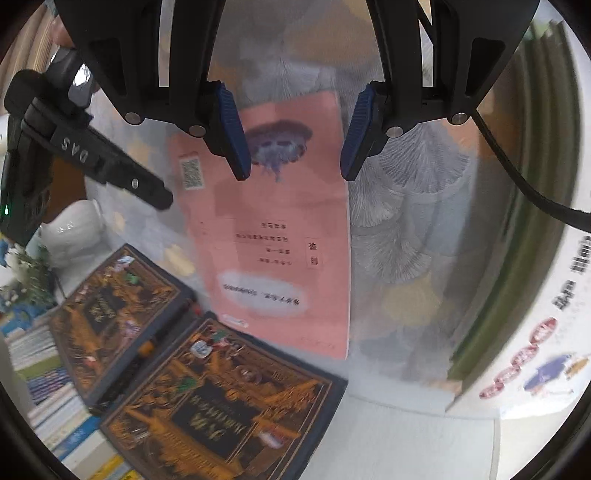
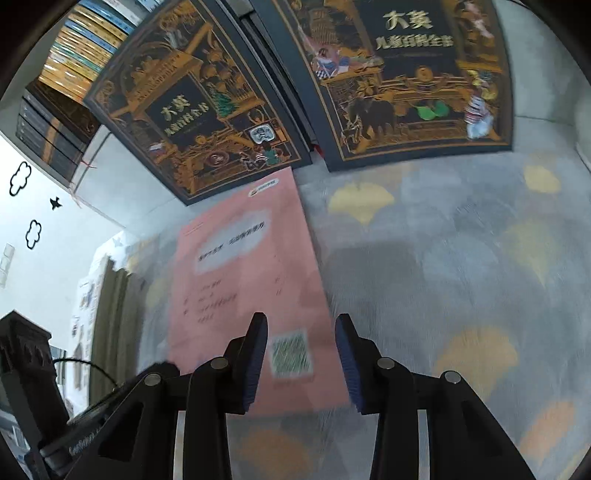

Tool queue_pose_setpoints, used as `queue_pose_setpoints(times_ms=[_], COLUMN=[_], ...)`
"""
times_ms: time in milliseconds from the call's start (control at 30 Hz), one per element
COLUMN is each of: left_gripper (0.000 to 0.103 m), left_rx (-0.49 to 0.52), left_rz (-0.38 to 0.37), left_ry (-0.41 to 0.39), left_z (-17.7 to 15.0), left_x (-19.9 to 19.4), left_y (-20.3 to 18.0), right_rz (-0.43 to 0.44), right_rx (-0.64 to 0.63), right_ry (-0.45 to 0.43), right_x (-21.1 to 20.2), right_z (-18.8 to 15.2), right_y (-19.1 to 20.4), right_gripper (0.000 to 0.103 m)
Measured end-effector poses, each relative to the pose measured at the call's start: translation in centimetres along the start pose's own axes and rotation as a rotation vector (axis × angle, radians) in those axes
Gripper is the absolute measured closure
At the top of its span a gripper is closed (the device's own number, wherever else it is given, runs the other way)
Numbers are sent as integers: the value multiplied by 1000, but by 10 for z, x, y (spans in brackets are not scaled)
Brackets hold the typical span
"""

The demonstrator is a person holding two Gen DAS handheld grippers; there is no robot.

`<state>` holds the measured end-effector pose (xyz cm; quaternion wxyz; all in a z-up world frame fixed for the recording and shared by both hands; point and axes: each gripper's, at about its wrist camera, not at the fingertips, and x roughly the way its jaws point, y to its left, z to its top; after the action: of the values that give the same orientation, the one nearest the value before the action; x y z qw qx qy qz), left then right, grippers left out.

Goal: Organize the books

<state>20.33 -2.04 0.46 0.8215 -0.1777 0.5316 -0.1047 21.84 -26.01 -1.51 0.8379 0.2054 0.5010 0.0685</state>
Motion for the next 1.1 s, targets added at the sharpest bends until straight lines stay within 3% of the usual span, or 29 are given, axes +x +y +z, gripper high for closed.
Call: queue_pose_setpoints(times_ms=[167,300,367,467,533,633,800,900,1100], left_gripper=[50,50,50,51,50,50,47,46,46], left_rx=[12,64,141,237,244,201,69,22,69], left_rz=[-1,-106,-102,-69,-42,10,95,92,165], left_ry=[-10,70,109,138,111,64,-28,-27,3], left_z=[0,-13,-33,-70,-84,-68,-10,7,10], left_x=[1,-2,-7,-19,-32,-40,-45,-39,-9], left_y=[-4,-20,-40,-58,-52,-34,3,14,4], right_rz=[43,102,153,104,120,102,80,69,16], right_rx=[9,6,1,-14,49,90,77,47,-34], right_ry=[37,80,112,100,108,92,56,48,50], right_x=[19,11,-2,-30,-46,-62,-71,-63,-19], right_z=[4,-12,-35,-77,-99,-113,-95,-76,-35], right_y=[-3,-2,-1,-10,-27,-43,-37,-24,0], right_gripper=[64,64,65,65,65,65,65,65,65])
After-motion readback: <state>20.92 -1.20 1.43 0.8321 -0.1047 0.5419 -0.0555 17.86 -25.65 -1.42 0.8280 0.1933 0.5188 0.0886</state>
